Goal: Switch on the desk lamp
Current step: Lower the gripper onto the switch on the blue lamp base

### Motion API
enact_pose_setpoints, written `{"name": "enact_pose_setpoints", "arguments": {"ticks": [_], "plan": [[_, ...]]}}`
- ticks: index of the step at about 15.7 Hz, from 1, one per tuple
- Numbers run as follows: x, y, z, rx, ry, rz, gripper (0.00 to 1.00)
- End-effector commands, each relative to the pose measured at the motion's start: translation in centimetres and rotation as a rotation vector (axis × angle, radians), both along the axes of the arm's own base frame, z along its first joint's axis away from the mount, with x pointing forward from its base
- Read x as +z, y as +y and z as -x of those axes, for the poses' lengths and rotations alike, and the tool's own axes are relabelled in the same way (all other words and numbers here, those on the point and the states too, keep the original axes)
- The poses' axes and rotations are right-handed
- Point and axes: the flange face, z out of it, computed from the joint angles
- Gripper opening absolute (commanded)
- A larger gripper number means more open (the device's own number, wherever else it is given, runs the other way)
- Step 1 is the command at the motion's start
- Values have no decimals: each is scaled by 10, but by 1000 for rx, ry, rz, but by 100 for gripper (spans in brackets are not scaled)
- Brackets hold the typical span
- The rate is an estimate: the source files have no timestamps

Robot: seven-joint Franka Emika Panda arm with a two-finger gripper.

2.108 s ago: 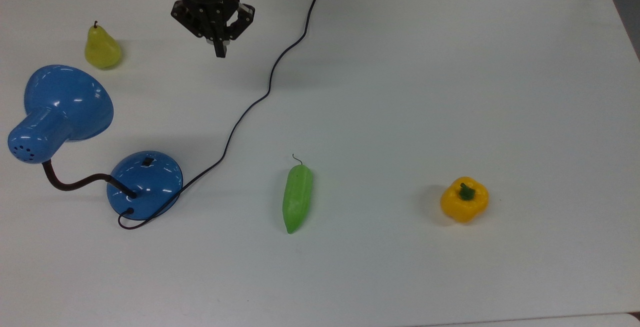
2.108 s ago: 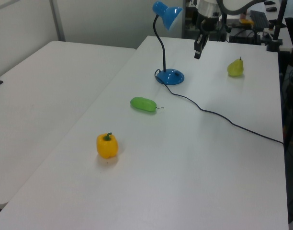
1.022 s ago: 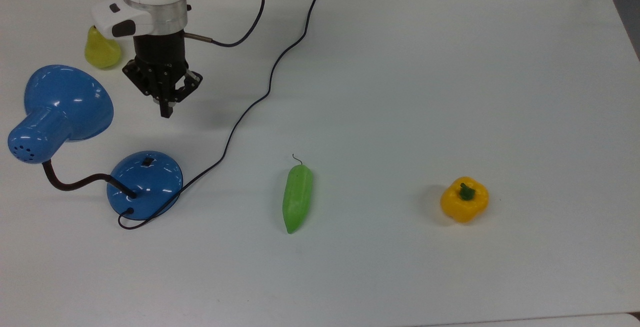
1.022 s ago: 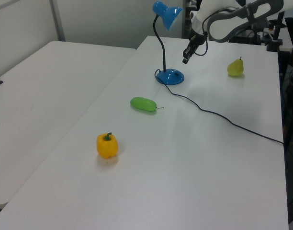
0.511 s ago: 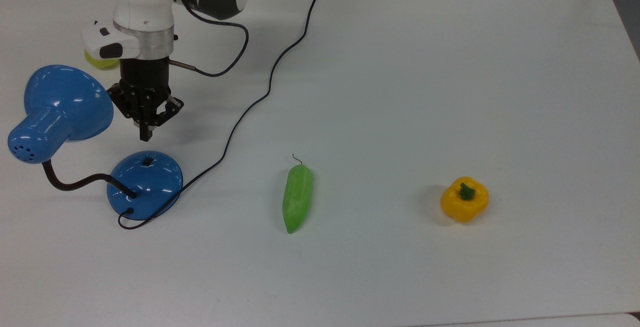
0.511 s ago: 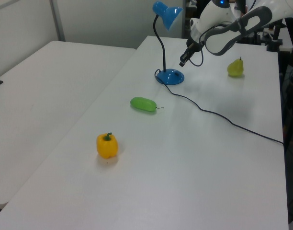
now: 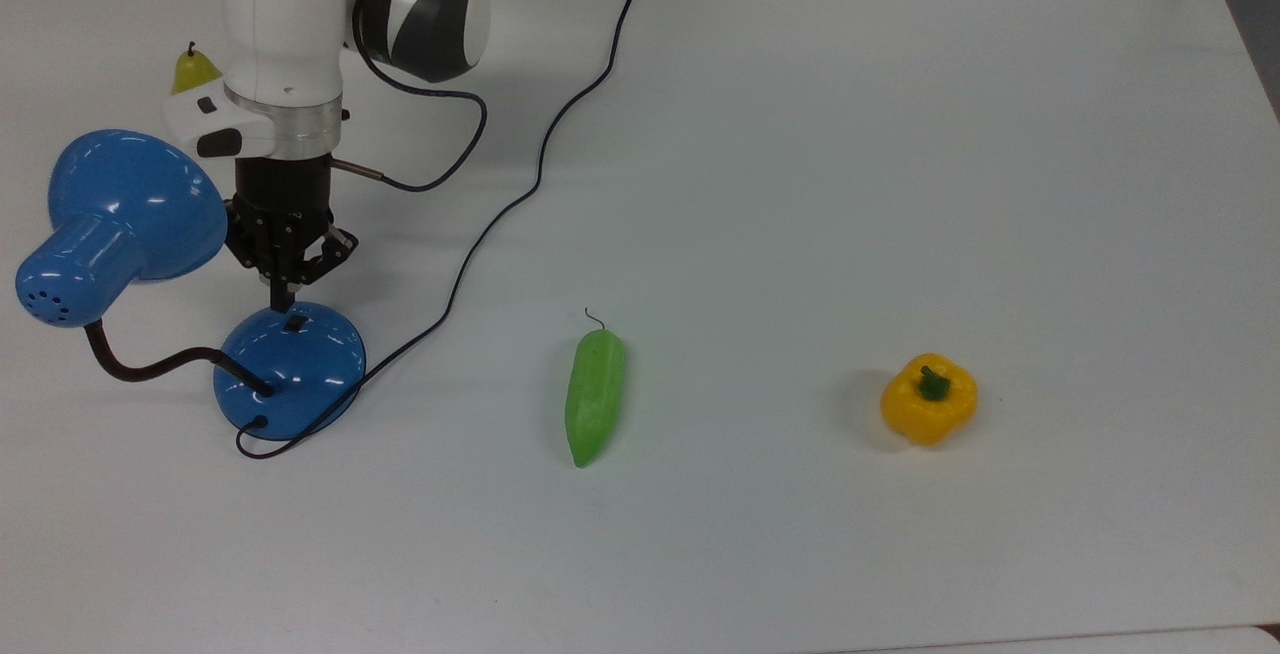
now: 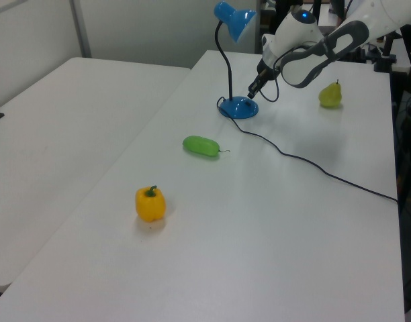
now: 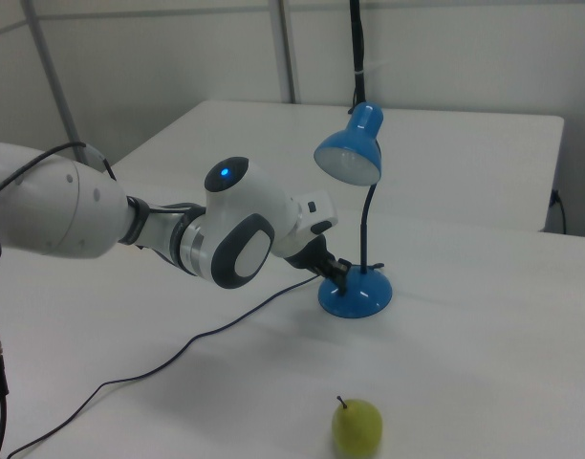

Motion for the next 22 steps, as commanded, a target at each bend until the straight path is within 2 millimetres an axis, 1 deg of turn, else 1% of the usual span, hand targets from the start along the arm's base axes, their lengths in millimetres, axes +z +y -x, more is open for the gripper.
{"name": "enact_pose_setpoints", "arguments": {"ticks": [1, 2, 6, 8, 20, 22], "plan": [[-4, -3, -8, 13, -45, 24, 0], [-8, -4, -8, 12, -39, 24, 0], [-10, -4, -8, 13, -37, 25, 0], [-17, -4, -8, 14, -26, 26, 0], [-18, -3, -10, 19, -50, 32, 0], [-24, -2, -9, 25, -42, 35, 0]]}}
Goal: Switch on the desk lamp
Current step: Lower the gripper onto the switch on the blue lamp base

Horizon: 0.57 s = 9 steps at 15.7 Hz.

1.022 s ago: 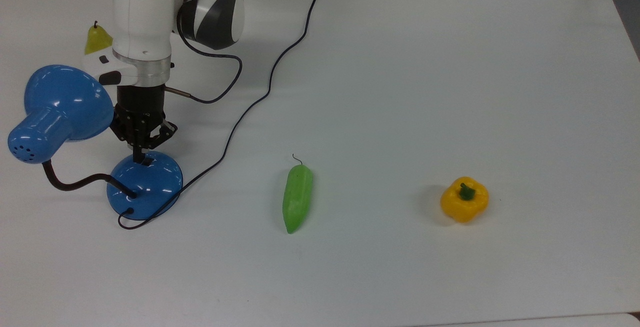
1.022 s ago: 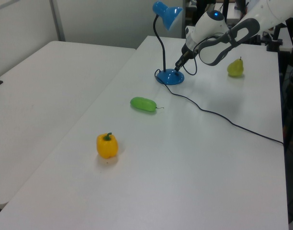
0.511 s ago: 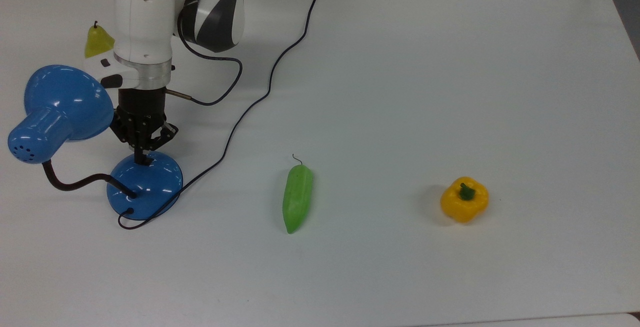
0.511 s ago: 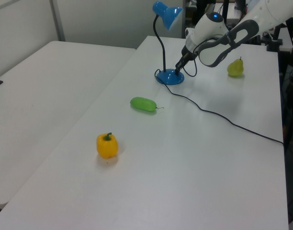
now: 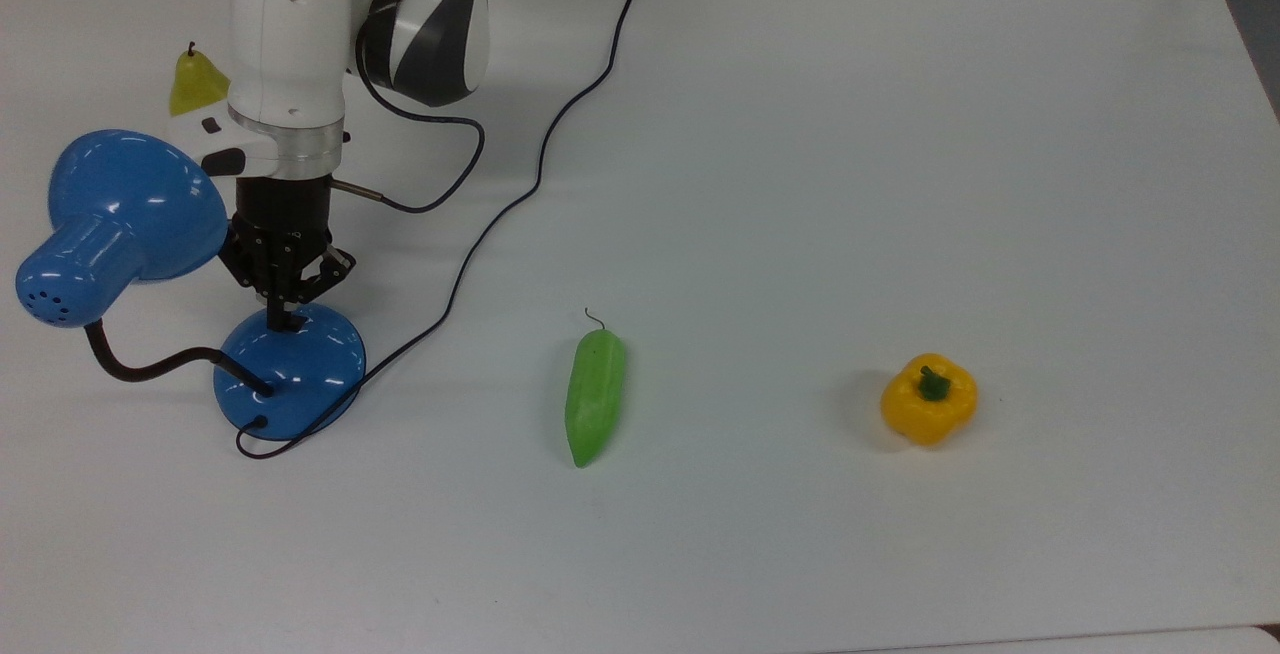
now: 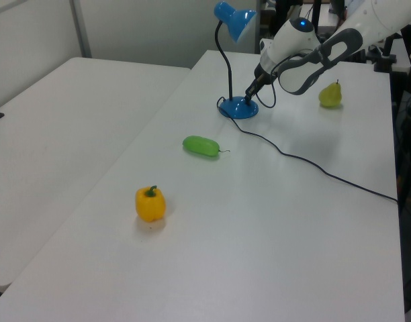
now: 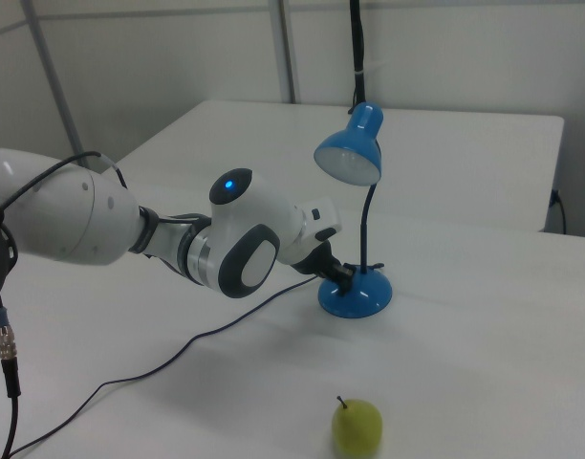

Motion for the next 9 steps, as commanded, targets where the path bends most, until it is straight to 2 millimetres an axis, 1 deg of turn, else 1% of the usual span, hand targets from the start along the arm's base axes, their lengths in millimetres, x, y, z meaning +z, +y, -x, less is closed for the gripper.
{"name": "enact_pose_setpoints", "arguments": {"ticks": [1, 4, 9], "plan": [[-7, 1, -2, 21, -13, 19, 0], [-9, 2, -2, 25, -9, 21, 0], [-19, 4, -2, 30, 8, 22, 0]]}}
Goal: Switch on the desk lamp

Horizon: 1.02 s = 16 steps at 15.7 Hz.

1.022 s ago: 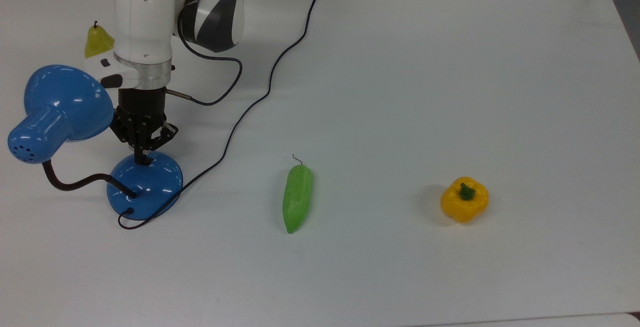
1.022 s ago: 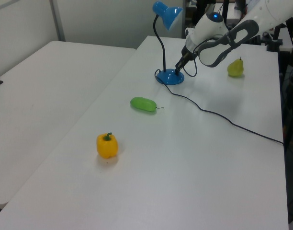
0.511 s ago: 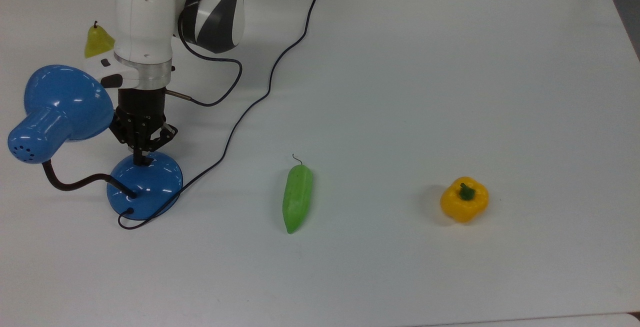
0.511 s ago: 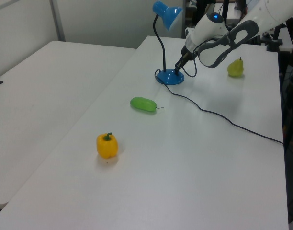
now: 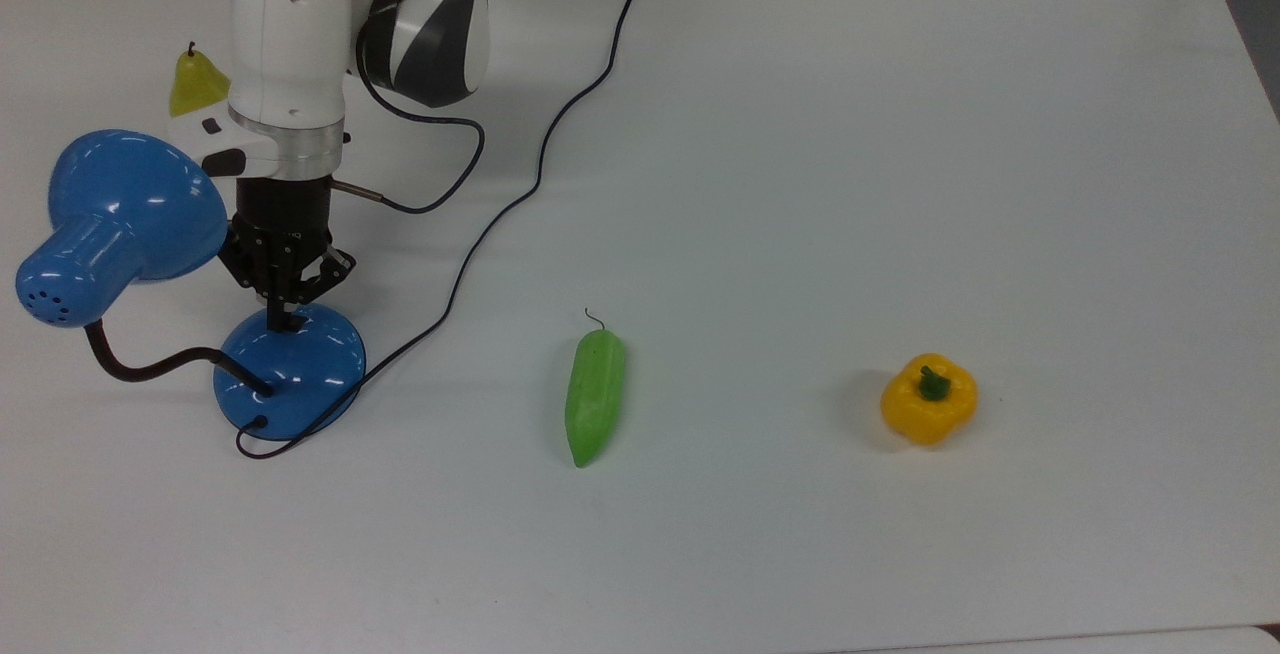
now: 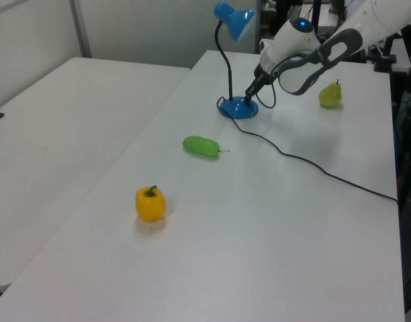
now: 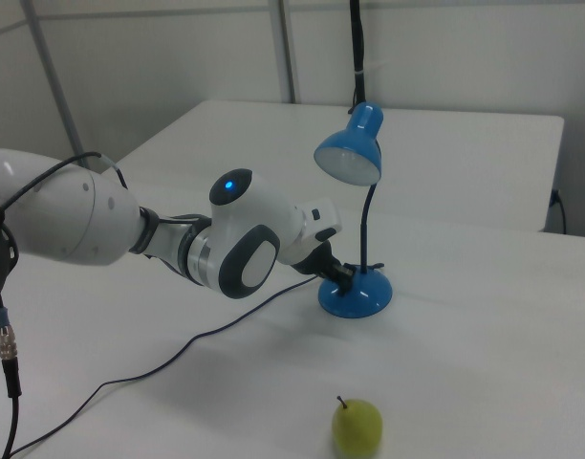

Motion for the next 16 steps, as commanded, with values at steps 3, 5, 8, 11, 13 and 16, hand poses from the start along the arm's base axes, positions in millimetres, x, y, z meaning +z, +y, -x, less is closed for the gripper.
{"name": "enact_pose_setpoints", "arguments": {"ticks": [3, 5, 8, 11, 13, 16], "plan": [[-24, 4, -2, 31, 17, 23, 0], [-27, 4, -1, 31, 22, 20, 0], [-13, 4, 0, 25, 6, 14, 0], [20, 13, 11, 22, 3, -12, 0], [33, 21, 14, 27, 71, -36, 0], [52, 42, 28, 41, 224, -74, 2]]}}
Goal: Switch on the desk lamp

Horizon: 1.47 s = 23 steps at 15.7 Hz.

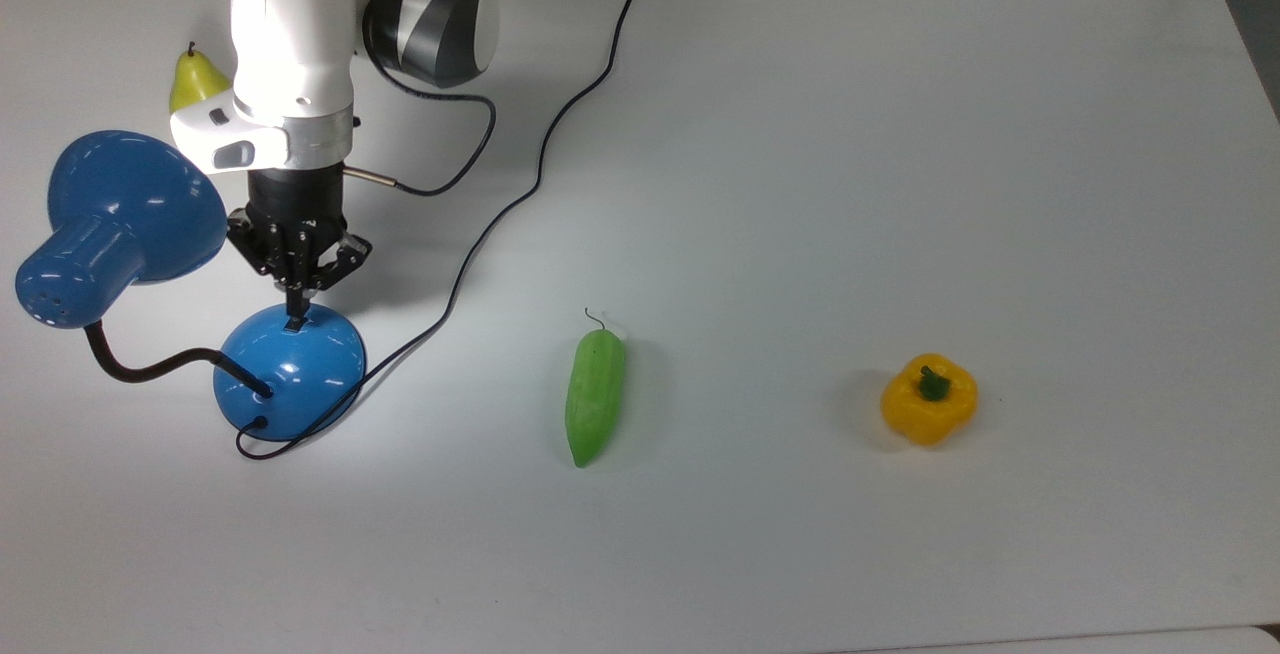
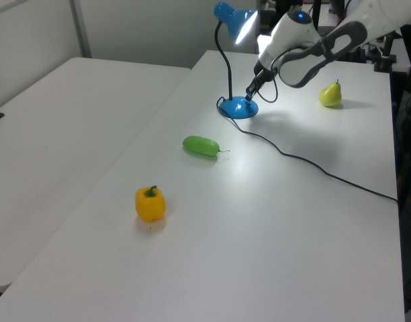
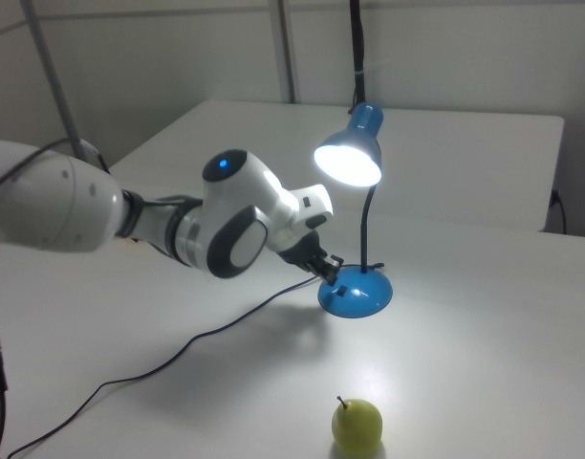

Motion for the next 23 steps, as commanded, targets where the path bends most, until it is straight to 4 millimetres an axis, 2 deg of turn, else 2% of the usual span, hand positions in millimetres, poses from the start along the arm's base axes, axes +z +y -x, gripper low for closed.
{"name": "enact_pose_setpoints", "arguments": {"ticks": [1, 2, 3, 5, 6, 12, 14, 16, 19, 23], "plan": [[34, 31, 28, 27, 200, -54, 11], [45, 39, 32, 34, 233, -63, 31], [58, 44, 37, 37, 250, -71, 44], [78, 56, 51, 43, 328, -93, 94], [87, 66, 59, 55, 373, -103, 100], [167, 95, 105, 83, 517, -169, 100], [194, 119, 112, 88, 544, -176, 100], [220, 136, 116, 7, 529, -196, 100], [241, 162, 121, -12, 506, -212, 100], [243, 184, 121, 75, 493, -221, 100]]}}
